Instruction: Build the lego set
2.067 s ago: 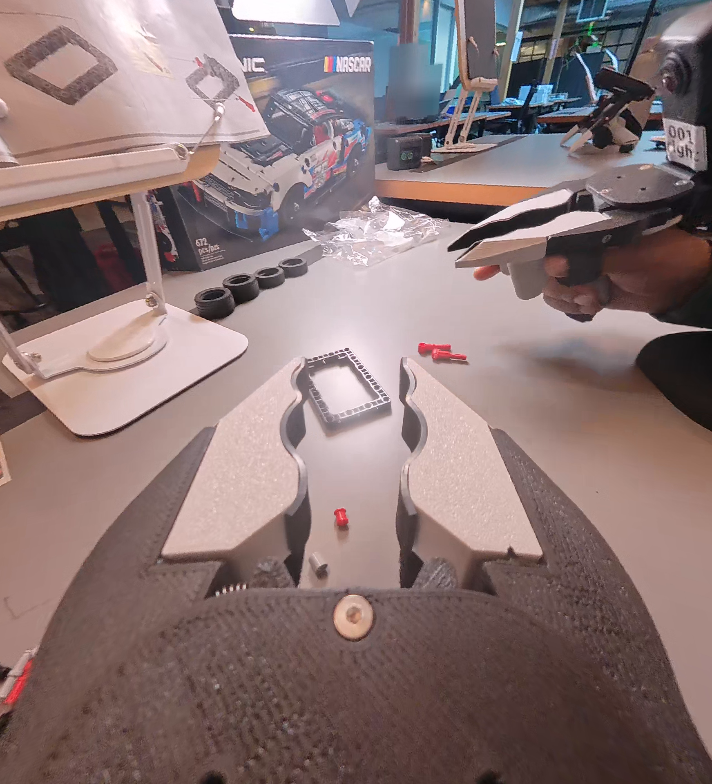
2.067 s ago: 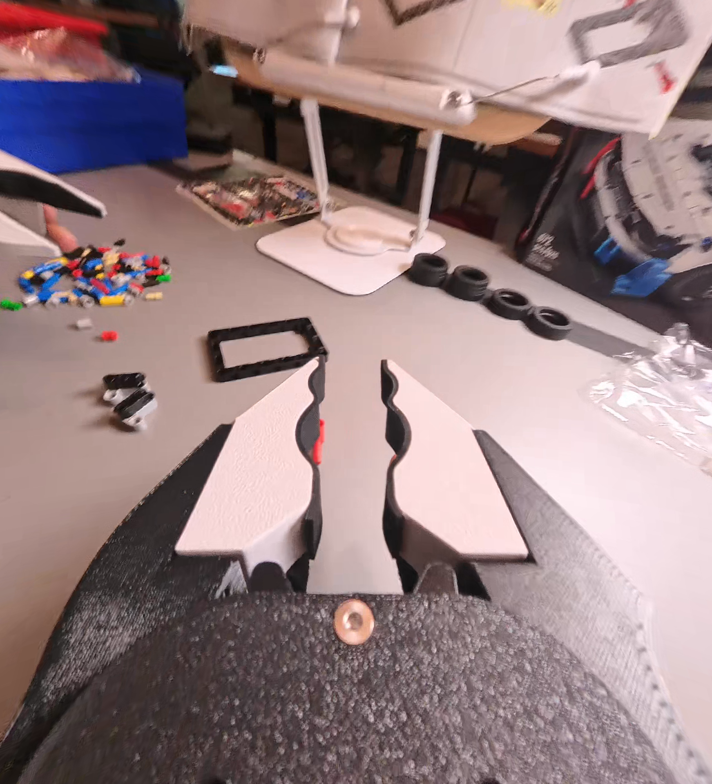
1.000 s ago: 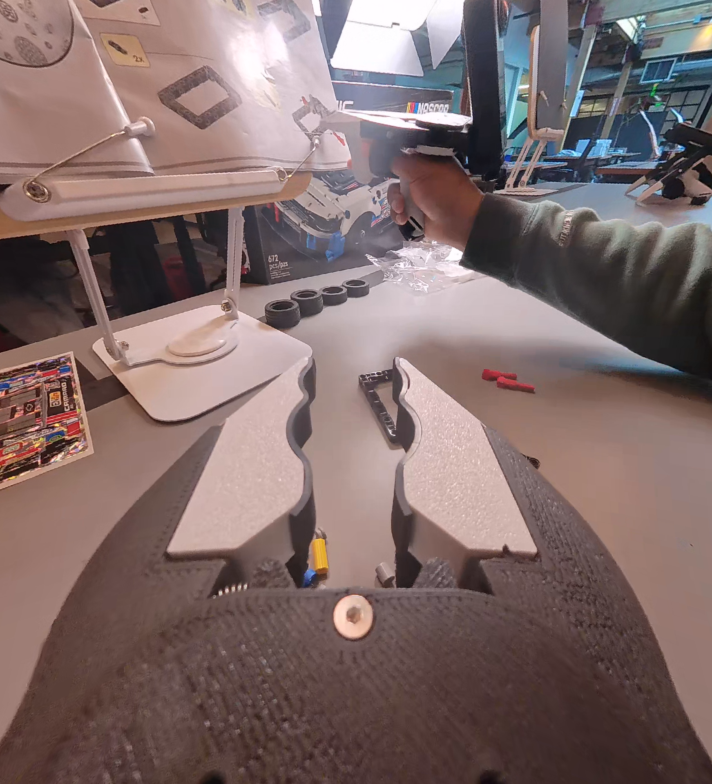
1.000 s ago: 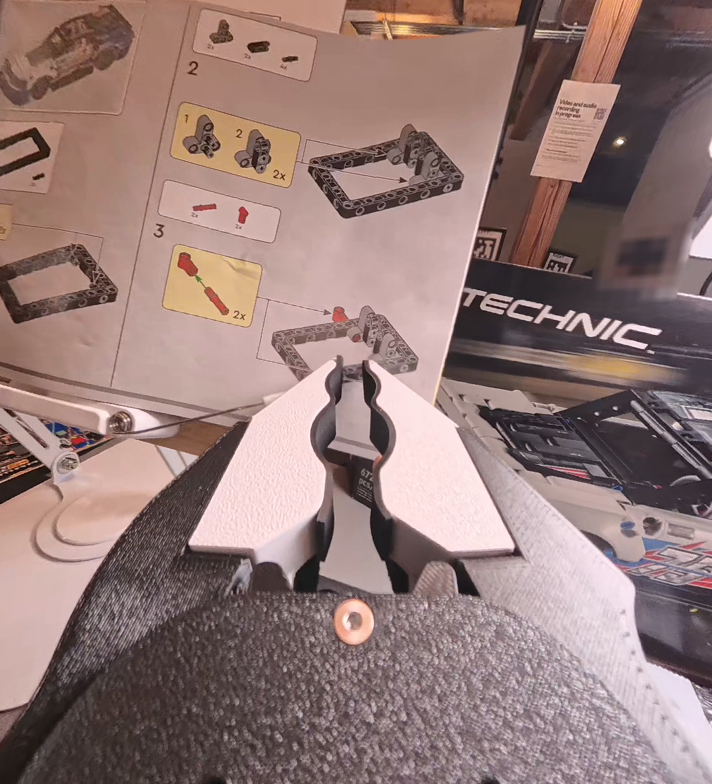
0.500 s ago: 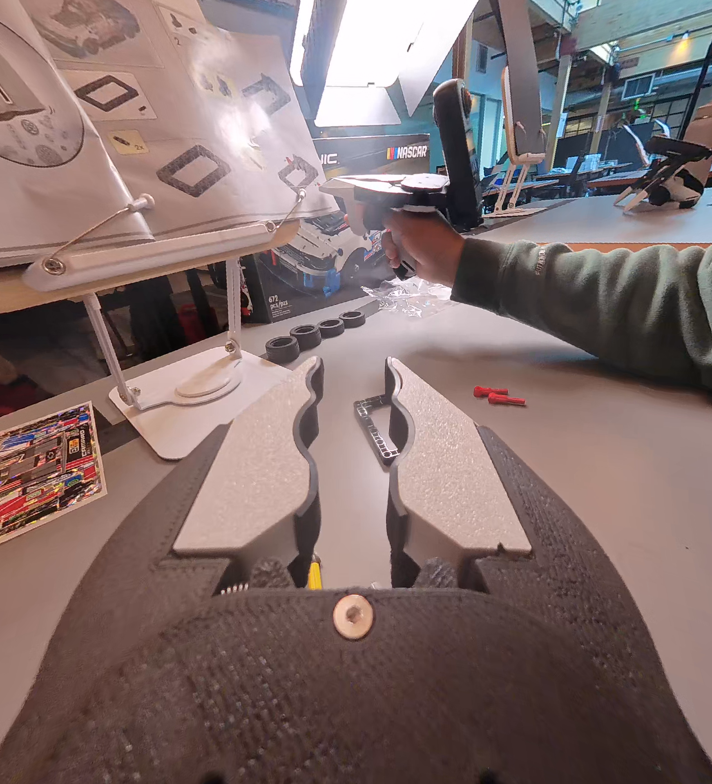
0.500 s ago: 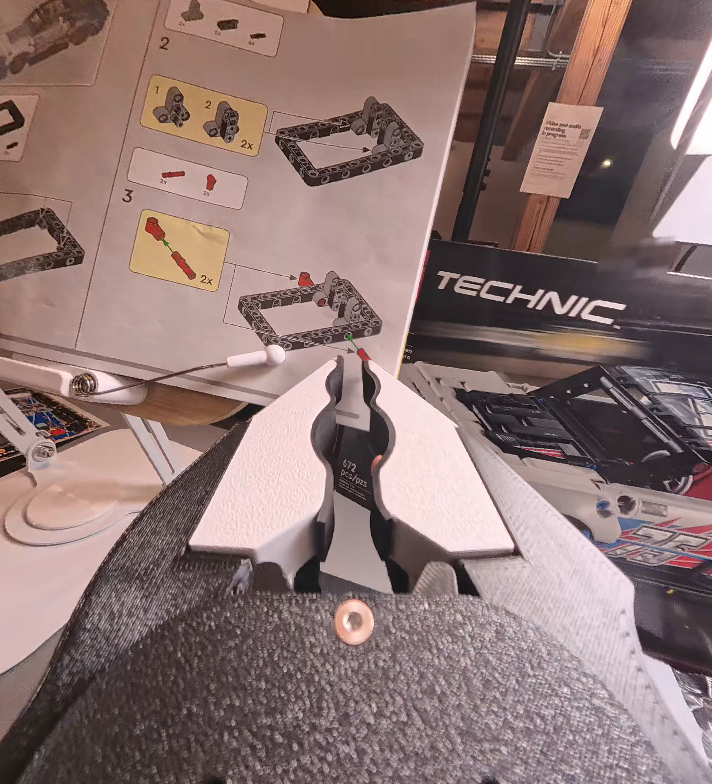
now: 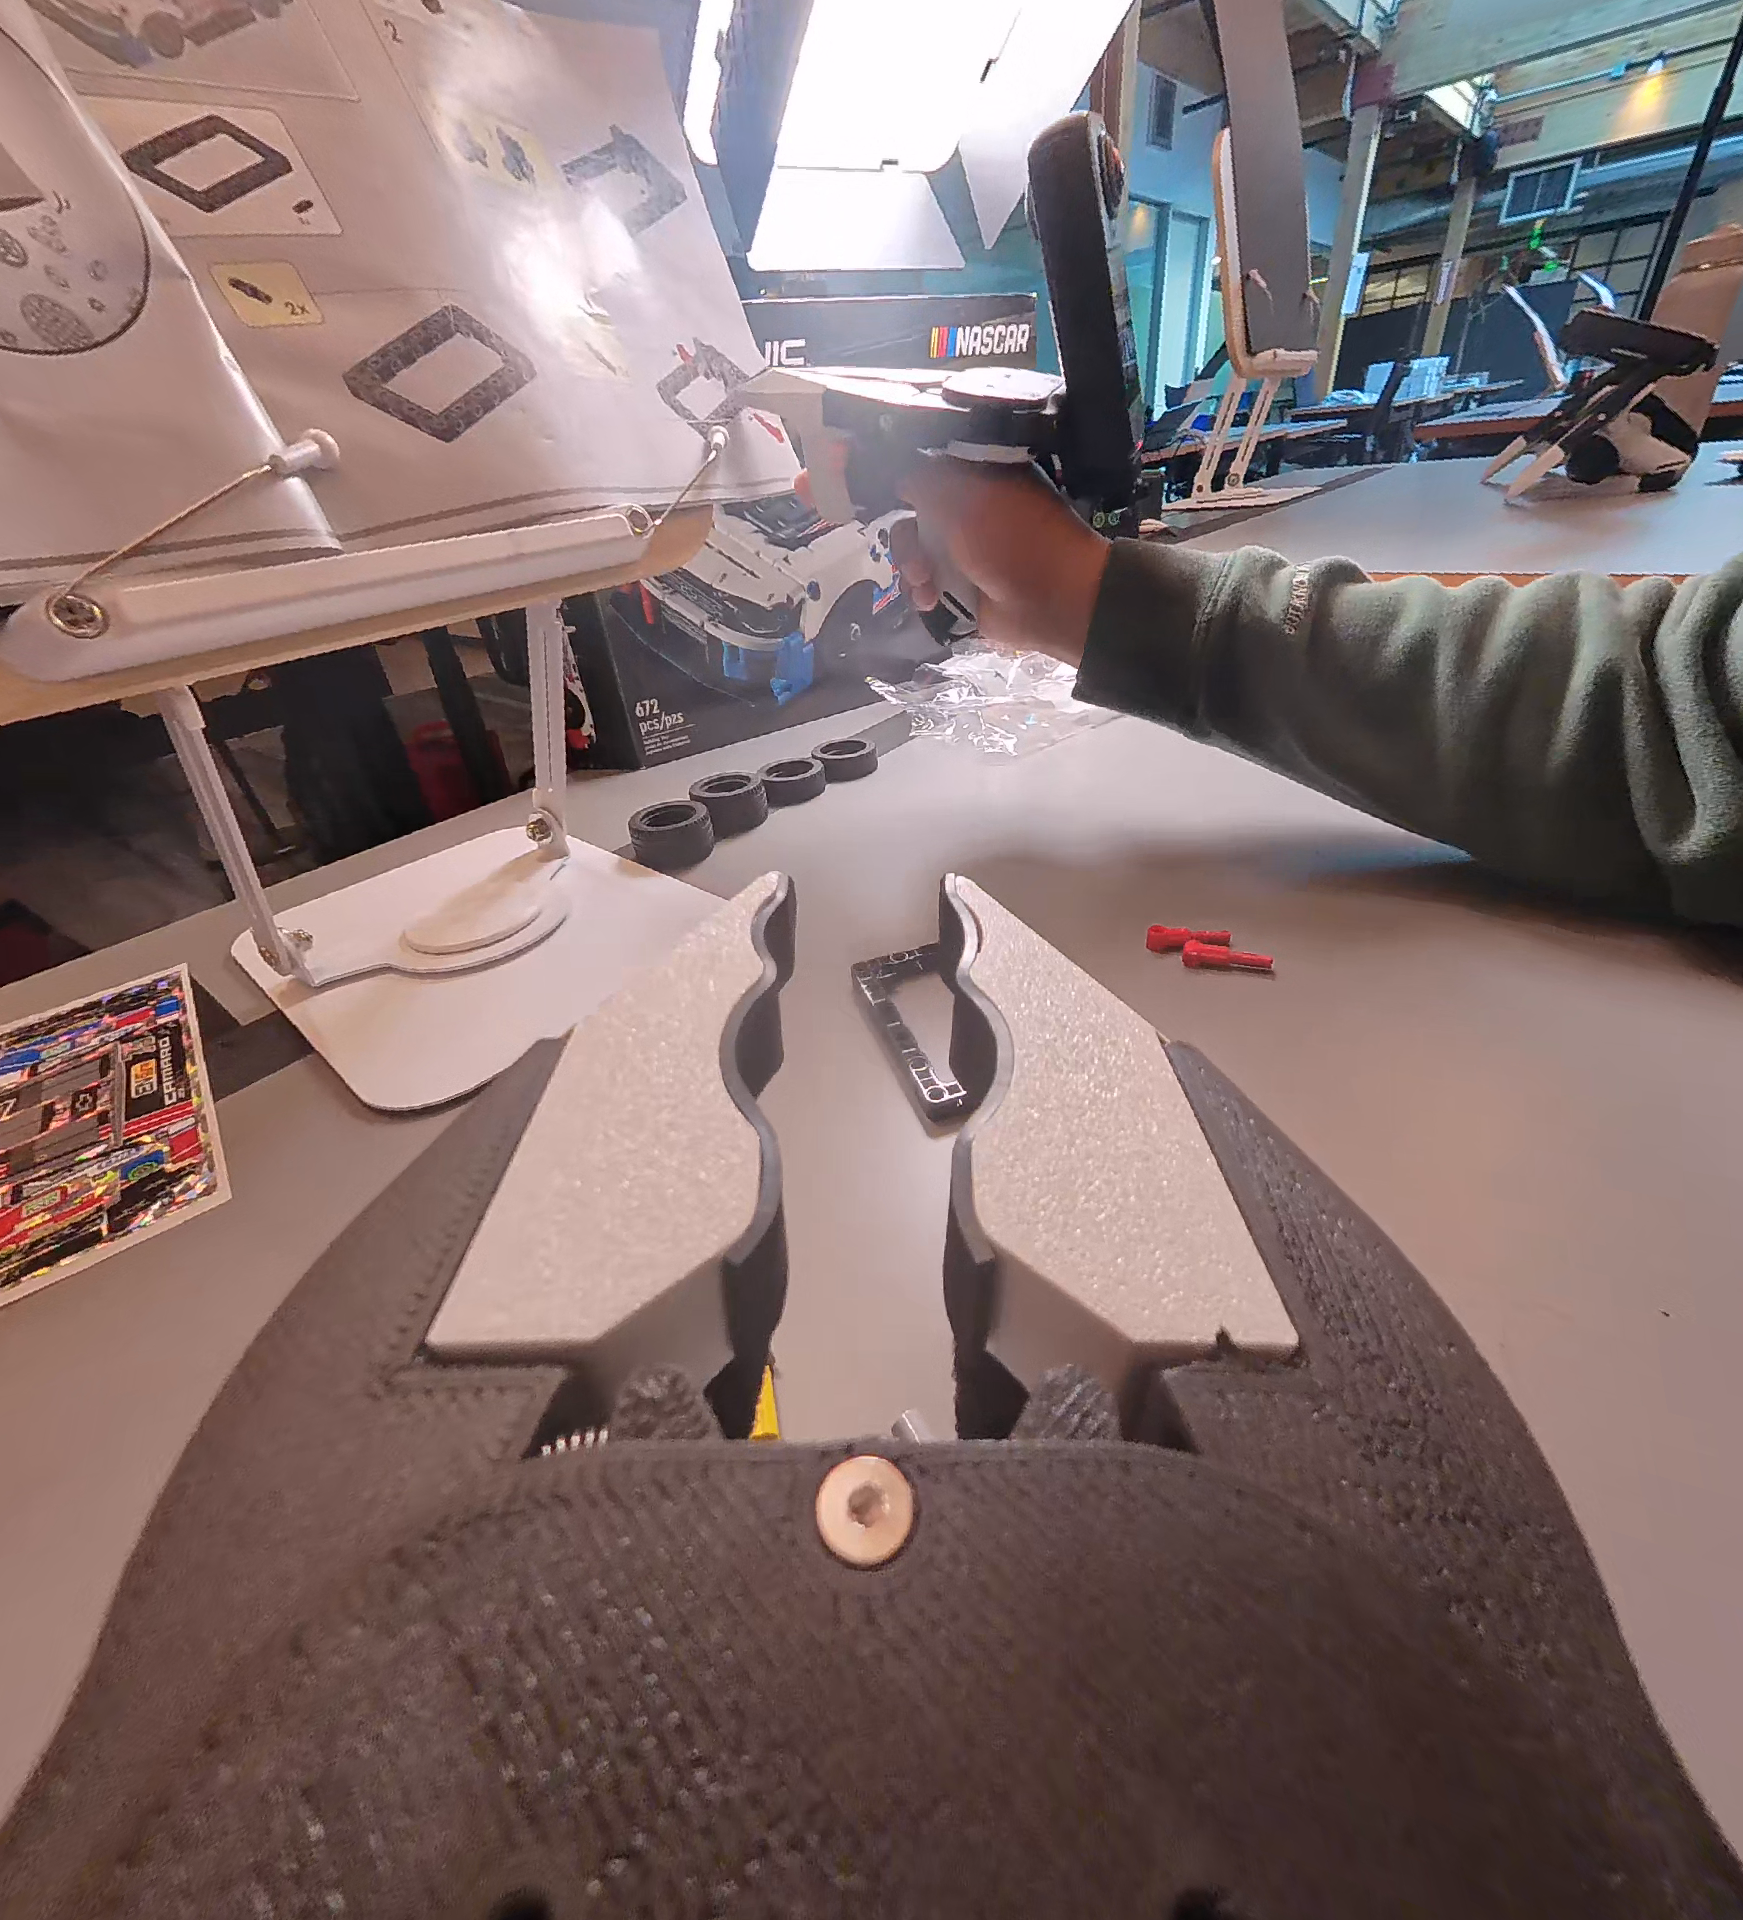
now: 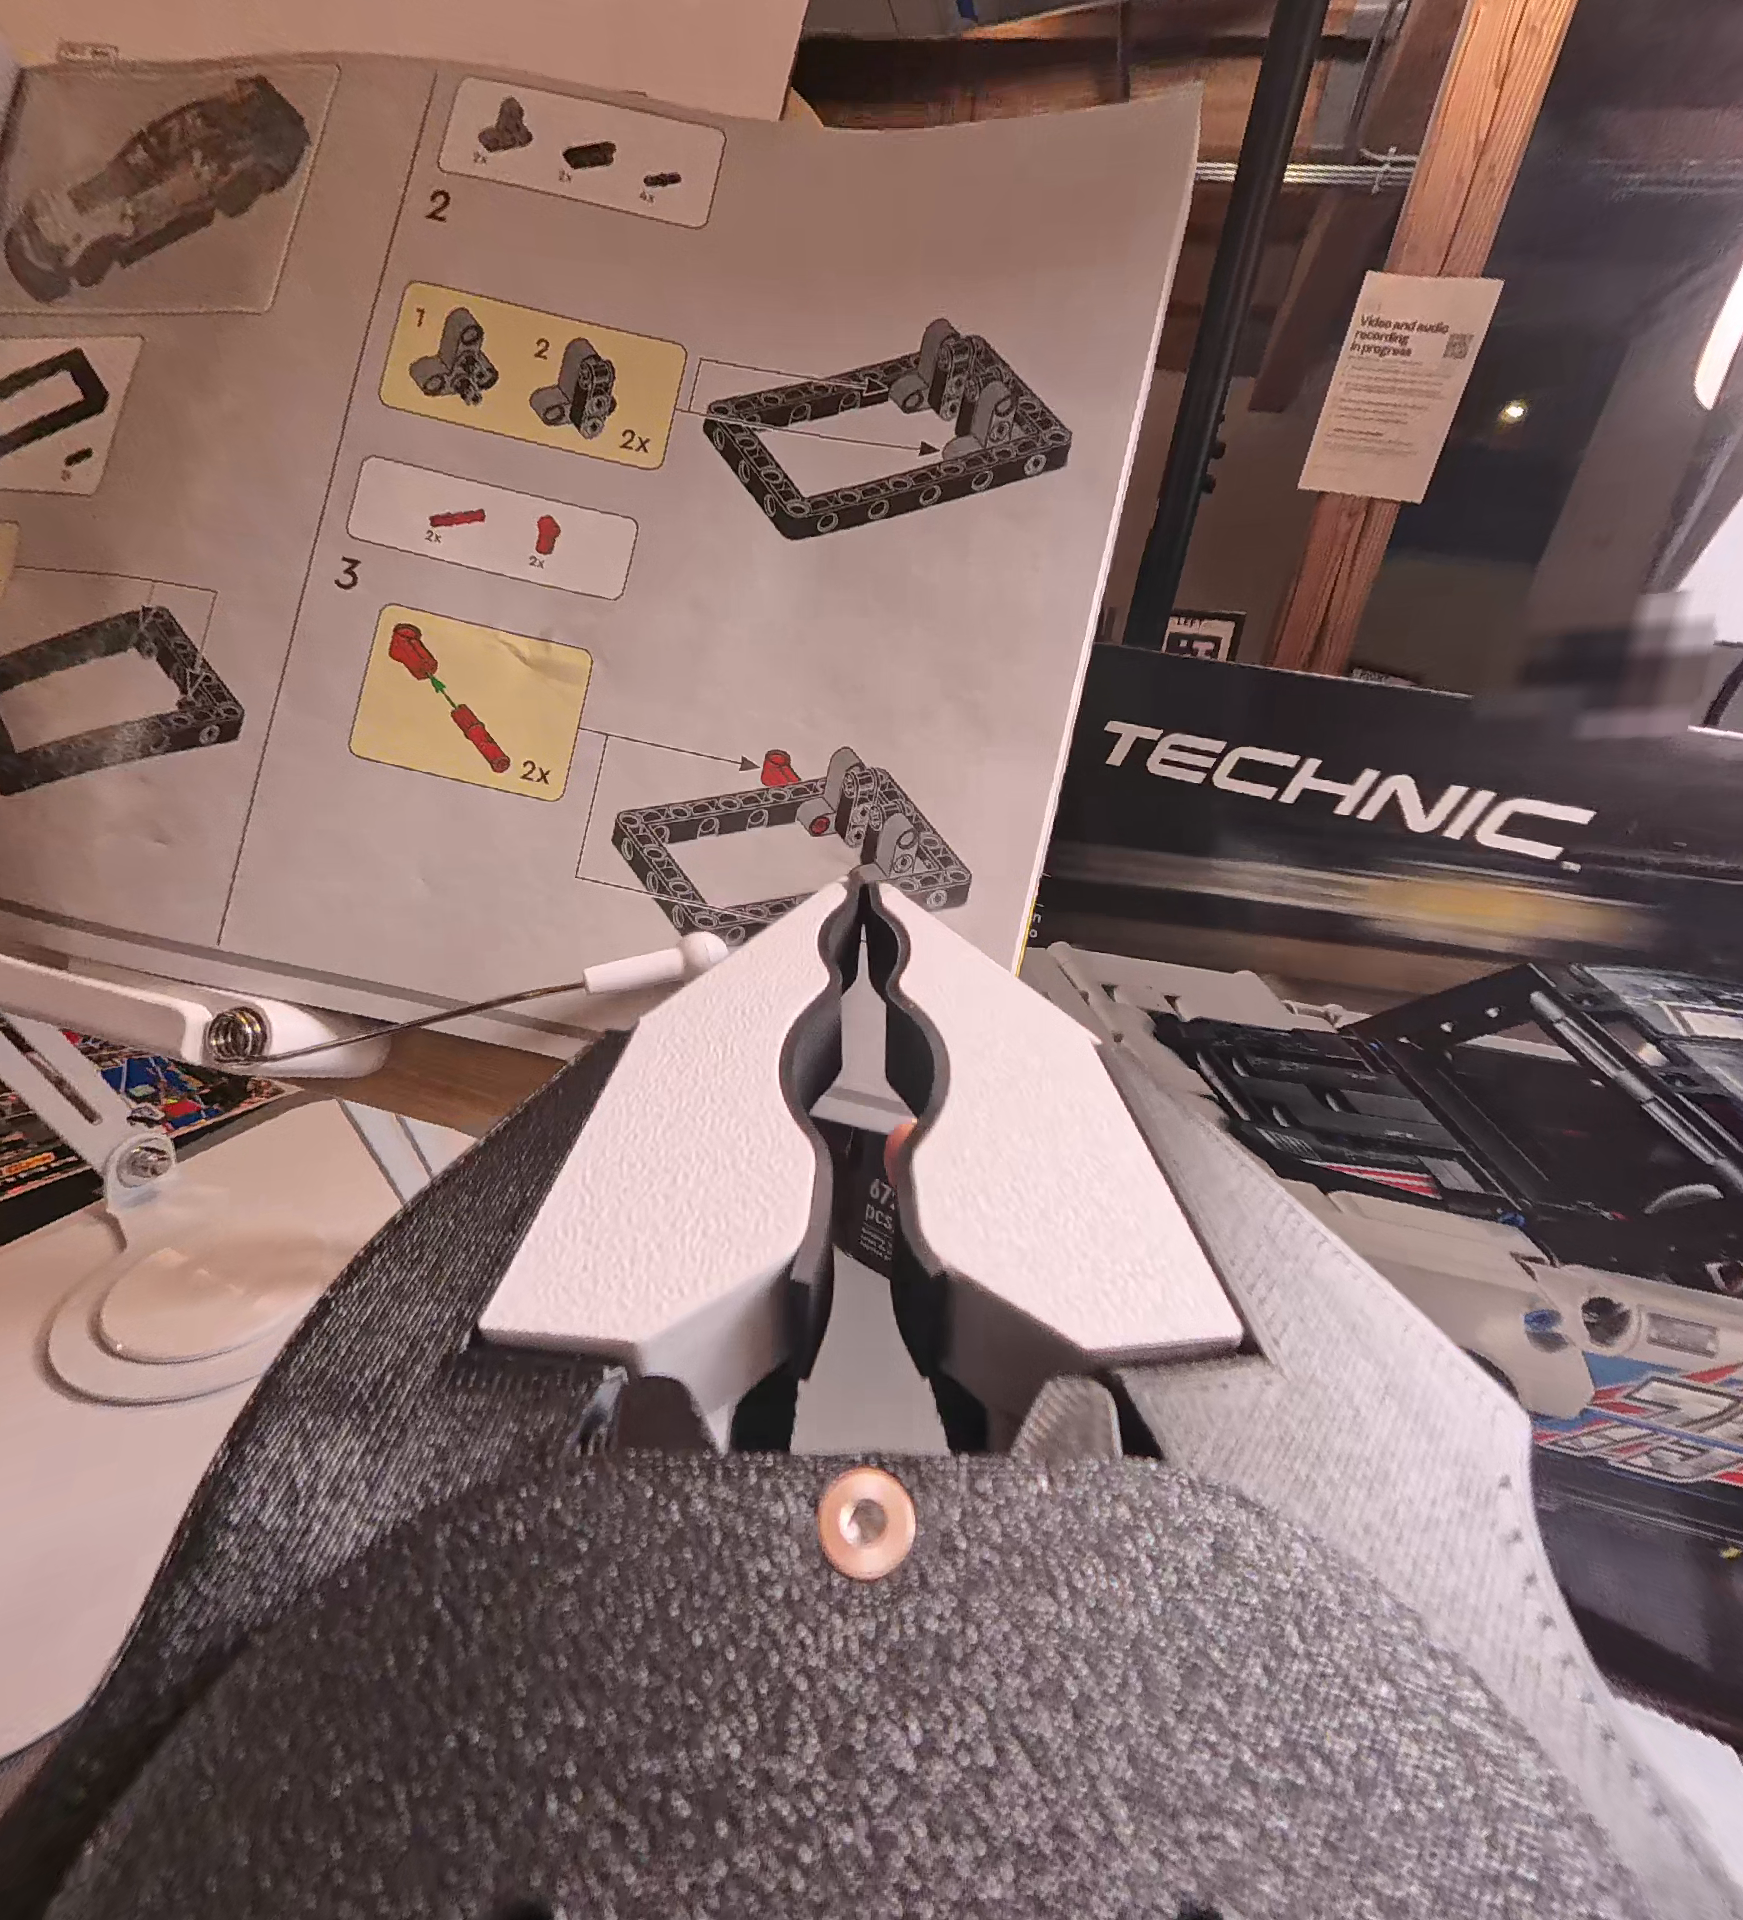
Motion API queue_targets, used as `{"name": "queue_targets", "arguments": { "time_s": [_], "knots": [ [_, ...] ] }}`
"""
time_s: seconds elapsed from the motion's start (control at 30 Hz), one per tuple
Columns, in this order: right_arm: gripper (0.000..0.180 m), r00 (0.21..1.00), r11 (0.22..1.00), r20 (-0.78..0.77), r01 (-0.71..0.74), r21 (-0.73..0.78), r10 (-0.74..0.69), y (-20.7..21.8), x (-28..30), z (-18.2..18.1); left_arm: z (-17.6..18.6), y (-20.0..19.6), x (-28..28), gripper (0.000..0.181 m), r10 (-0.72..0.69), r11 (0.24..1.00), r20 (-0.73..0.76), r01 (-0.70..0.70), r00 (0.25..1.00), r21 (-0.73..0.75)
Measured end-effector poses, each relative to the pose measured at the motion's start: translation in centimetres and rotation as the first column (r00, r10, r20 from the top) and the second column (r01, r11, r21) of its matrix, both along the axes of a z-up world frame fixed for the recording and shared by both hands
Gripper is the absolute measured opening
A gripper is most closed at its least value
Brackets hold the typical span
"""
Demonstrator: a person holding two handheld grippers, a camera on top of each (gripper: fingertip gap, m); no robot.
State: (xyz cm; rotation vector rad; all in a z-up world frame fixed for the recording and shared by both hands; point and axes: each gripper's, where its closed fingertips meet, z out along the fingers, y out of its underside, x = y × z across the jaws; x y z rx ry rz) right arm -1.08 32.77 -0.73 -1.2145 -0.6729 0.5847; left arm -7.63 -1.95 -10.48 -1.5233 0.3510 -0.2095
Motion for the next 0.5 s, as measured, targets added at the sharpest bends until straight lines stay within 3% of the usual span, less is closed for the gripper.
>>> {"name": "queue_targets", "arguments": {
  "time_s": [0.3,0.4,0.5],
  "knots": [
    [0.000,0.998,0.999,0.040,-0.043,0.002,0.043,-1.6,0.6,-0.3,-0.1,-0.1,0.3,0.024,-0.010,1.000,-0.018,0.010,1.000,-0.005],
    [0.001,0.978,0.985,0.123,-0.166,-0.045,0.171,-4.8,0.9,-1.9,-0.3,-0.3,0.8,0.024,-0.028,1.000,-0.038,0.028,0.999,-0.015],
    [0.001,0.891,0.934,0.281,-0.332,-0.133,0.357,-10.4,1.7,-5.3,-1.5,-0.4,1.9,0.025,-0.078,0.993,-0.076,0.070,0.994,-0.100]
  ]
}}
